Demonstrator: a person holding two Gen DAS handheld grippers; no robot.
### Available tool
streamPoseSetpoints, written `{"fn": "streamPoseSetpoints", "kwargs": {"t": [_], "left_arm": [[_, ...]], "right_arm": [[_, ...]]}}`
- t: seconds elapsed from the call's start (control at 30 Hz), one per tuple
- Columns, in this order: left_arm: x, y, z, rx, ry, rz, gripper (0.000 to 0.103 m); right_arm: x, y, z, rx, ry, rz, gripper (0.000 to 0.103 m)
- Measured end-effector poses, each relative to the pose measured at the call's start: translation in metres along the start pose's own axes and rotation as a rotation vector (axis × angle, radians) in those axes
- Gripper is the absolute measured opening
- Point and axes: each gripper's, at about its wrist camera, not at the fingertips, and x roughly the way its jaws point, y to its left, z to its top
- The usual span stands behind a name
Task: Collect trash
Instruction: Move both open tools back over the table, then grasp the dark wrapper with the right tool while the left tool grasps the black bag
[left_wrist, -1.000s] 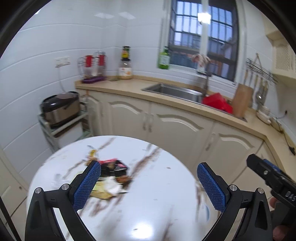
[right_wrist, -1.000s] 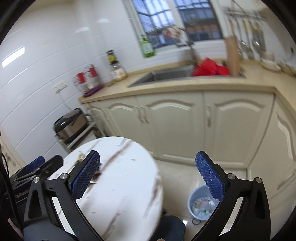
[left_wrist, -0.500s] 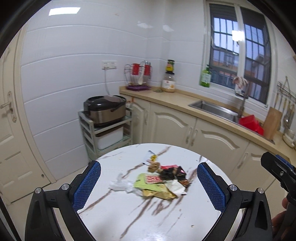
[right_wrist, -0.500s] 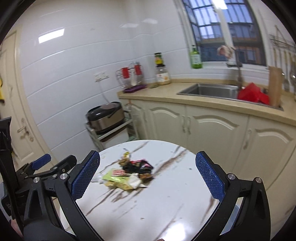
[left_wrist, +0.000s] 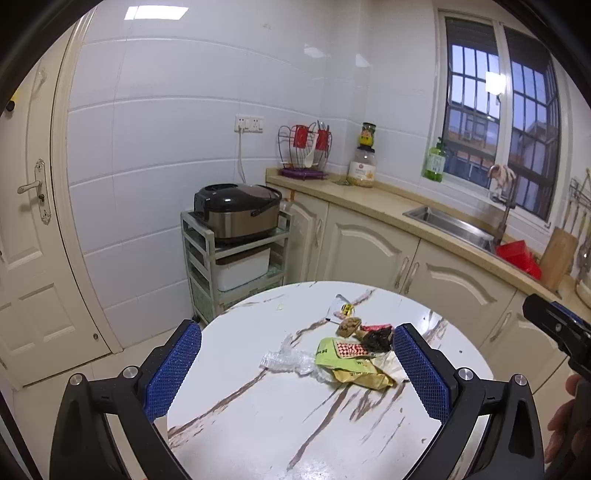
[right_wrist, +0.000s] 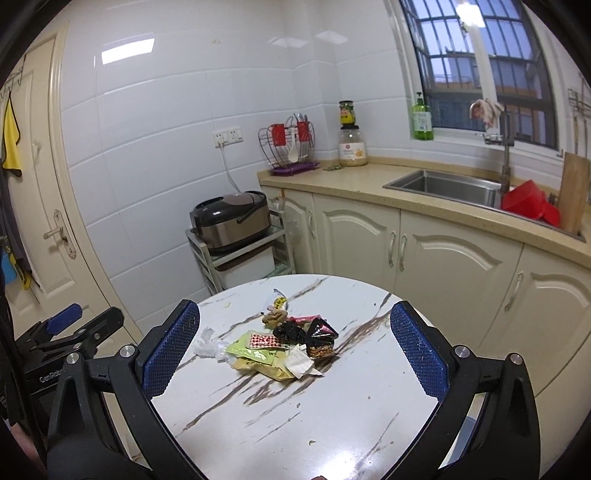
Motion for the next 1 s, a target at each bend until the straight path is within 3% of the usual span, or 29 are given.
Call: {"fn": "streamPoseSetpoints", "kwargs": {"t": [0.3, 0.7, 0.83, 1.0], "left_arm": [[0.065, 0.007, 0.008, 0.007, 0.124, 0.007, 0.102], [0.176, 0.004, 0.031, 0.023, 0.268, 0.007, 0.102], [0.205, 0.002, 0.038, 0.034, 0.285, 0.009, 0.102], [0.237, -0.002, 0.045, 0.041, 0.297, 0.0, 0.102]], "right_arm": [[0.064, -0.029, -0.023, 0.017, 0.169, -0.068, 0.103], [0.176, -0.053, -0.06, 0.047, 0.398, -0.037, 0.101], [0.211, -0.053, -0.068, 0.026, 0.458, -0.022, 0.091], [0.235, -0.052, -0.07, 0.016, 0.487, -0.007, 0.087]]}}
